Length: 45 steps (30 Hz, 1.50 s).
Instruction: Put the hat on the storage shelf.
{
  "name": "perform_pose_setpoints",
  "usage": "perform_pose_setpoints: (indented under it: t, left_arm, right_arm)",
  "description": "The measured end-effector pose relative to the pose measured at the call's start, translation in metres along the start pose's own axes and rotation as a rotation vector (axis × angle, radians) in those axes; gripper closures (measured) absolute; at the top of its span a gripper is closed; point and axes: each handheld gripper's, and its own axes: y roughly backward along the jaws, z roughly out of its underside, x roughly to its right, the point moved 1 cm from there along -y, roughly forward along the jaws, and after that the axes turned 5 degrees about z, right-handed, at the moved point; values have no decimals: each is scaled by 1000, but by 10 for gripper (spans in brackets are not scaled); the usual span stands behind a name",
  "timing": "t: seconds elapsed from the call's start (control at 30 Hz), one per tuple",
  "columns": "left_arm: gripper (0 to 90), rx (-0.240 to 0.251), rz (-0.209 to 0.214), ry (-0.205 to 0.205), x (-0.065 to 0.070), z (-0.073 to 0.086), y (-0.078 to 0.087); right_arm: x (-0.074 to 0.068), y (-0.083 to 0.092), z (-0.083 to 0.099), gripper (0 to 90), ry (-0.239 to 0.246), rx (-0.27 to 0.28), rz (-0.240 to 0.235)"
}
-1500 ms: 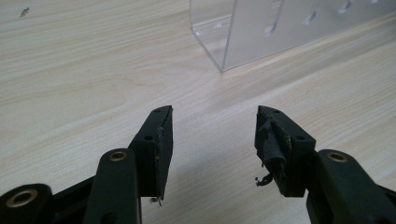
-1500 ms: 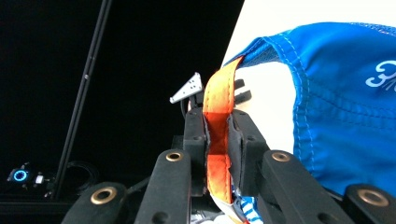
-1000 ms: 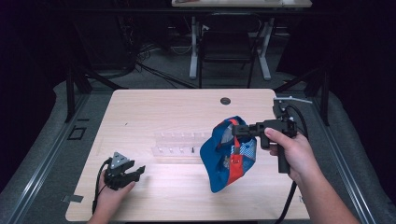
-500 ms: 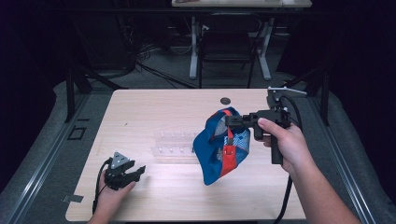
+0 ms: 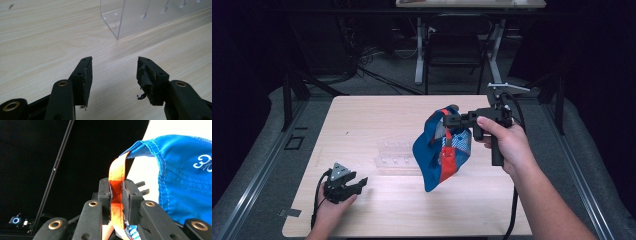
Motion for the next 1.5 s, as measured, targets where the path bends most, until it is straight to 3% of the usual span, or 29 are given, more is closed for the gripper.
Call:
perform_pose_setpoints:
  t: [0.4, 0.87, 1.27, 1.5]
  left_arm:
    - [469, -6, 5, -5, 1, 0, 0]
    - [470, -4, 10, -7, 2, -1, -1]
    - [470, -2, 12, -8, 3, -1, -2]
    - [470, -6, 14, -12, 4, -1, -3]
  right_arm:
    - [-7, -15, -14, 782, 1, 8, 0]
    - [-2, -36, -33, 782, -30, 52, 17]
    - [12, -31, -42, 783, -47, 133, 60]
    - [18, -30, -41, 782, -65, 144, 72]
